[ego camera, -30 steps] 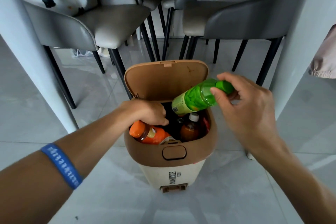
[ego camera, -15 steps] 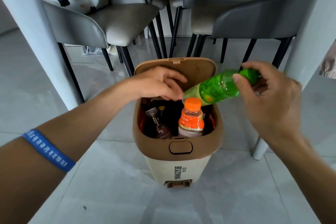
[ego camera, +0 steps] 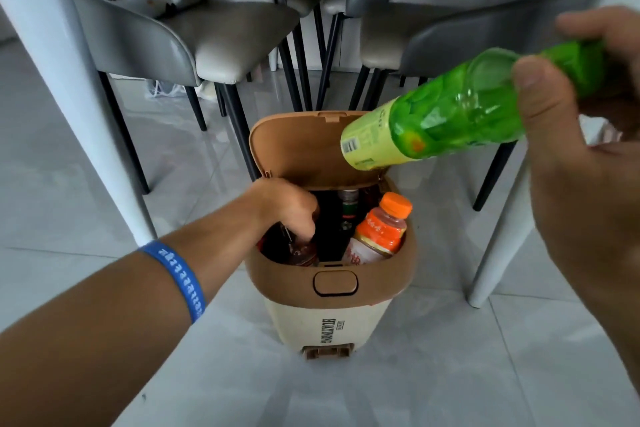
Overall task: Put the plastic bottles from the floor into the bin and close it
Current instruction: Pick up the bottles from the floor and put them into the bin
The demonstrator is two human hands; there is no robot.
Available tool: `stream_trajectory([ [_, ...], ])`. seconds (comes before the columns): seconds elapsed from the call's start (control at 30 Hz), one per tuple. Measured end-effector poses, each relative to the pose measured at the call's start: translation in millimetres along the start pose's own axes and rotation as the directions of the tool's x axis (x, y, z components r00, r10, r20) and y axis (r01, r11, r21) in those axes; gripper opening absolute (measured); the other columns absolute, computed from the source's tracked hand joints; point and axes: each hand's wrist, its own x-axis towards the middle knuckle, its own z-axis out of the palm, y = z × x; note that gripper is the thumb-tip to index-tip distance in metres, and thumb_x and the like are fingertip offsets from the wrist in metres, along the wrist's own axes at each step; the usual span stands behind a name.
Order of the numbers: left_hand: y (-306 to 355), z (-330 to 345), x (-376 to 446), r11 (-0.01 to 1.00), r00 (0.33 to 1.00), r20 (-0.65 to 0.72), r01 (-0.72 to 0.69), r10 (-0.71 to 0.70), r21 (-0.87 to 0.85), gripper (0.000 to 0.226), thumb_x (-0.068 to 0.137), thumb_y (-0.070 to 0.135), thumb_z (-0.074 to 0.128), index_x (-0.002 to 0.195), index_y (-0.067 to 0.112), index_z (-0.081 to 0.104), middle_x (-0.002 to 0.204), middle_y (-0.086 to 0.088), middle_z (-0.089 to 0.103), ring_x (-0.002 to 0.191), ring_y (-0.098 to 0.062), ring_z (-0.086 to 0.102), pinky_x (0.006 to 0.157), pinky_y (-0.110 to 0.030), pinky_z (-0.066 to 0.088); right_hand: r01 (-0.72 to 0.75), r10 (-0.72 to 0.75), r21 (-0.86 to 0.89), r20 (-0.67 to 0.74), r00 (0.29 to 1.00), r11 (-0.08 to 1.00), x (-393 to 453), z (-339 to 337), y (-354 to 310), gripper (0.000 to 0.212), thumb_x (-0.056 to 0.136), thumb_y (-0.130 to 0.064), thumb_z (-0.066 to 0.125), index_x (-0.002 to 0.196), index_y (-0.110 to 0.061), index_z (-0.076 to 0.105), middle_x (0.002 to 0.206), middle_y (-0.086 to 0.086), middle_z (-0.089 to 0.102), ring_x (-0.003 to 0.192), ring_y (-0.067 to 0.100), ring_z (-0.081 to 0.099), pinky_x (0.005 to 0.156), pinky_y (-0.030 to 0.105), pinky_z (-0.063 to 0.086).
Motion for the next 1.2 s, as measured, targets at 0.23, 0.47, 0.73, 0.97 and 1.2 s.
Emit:
stream_trajectory([
  [0.23, -20, -28, -26, 0.992, 0.985, -0.125, -0.124, 0.119, -0.031, 0.029, 0.075, 0.042, 0.081, 0.097, 0.027, 0.07, 0.092, 0.007, 0.069, 0.081, -0.014, 0.064, 0.07, -0.032, 0.055, -0.17, 0.165, 0.023, 0.149, 0.975, 0.985, -25, 35, 12, 0.031, 0.093, -0.037, 0.063, 0.114, -0.015, 0.07, 0.088, -0.007, 0.065, 0.073, 0.005, 0.058, 0.065, 0.028, 0.053],
  [0.47, -17, -51, -53, 0.995, 0.911, -0.4, -0.078, 0.097, 0.062, 0.031, 0.063, 0.041, 0.084, 0.072, 0.026, 0.058, 0.07, 0.007, 0.059, 0.071, -0.021, 0.062, 0.059, -0.033, 0.053, -0.112, 0.082, 0.073, 0.328, 0.941, 0.991, -25, 62, 19, 0.027, 0.094, -0.032, 0.064, 0.11, -0.012, 0.072, 0.087, 0.001, 0.069, 0.069, 0.003, 0.056, 0.062, 0.012, 0.039],
  [0.73, -11, -57, -56, 0.999, 0.967, -0.256, -0.001, 0.015, 0.052, 0.058, 0.063, 0.041, 0.09, 0.113, 0.016, 0.07, 0.09, 0.002, 0.073, 0.08, -0.022, 0.072, 0.076, -0.04, 0.062, 0.073, -0.107, 0.086, 0.516, 0.85, 0.994, -13, 94, -1, 0.037, 0.093, -0.04, 0.058, 0.118, -0.015, 0.069, 0.096, 0.003, 0.07, 0.075, 0.012, 0.06, 0.066, 0.03, 0.055],
  [0.97, -30, -42, -51, 0.972, 0.993, 0.065, -0.084, 0.101, -0.218, 0.041, 0.074, 0.027, 0.087, 0.111, 0.016, 0.074, 0.094, 0.005, 0.071, 0.077, -0.008, 0.07, 0.064, -0.016, 0.058, 0.04, -0.045, 0.025, 0.217, 0.975, 0.999, -18, 90, 0, 0.034, 0.096, -0.036, 0.058, 0.115, -0.009, 0.068, 0.098, 0.009, 0.071, 0.085, 0.019, 0.065, 0.073, 0.031, 0.054],
  [1.2, -33, -30, -33, 0.911, 0.976, 0.113, -0.13, 0.188, -0.39, 0.033, 0.086, 0.03, 0.076, 0.114, 0.012, 0.074, 0.111, -0.007, 0.075, 0.1, -0.02, 0.072, 0.073, -0.023, 0.059, 0.168, -0.094, -0.091, 0.539, 0.837, 0.981, -59, 124, 12, 0.034, 0.096, -0.034, 0.055, 0.12, -0.013, 0.065, 0.105, 0.009, 0.069, 0.091, 0.027, 0.066, 0.071, 0.042, 0.059],
])
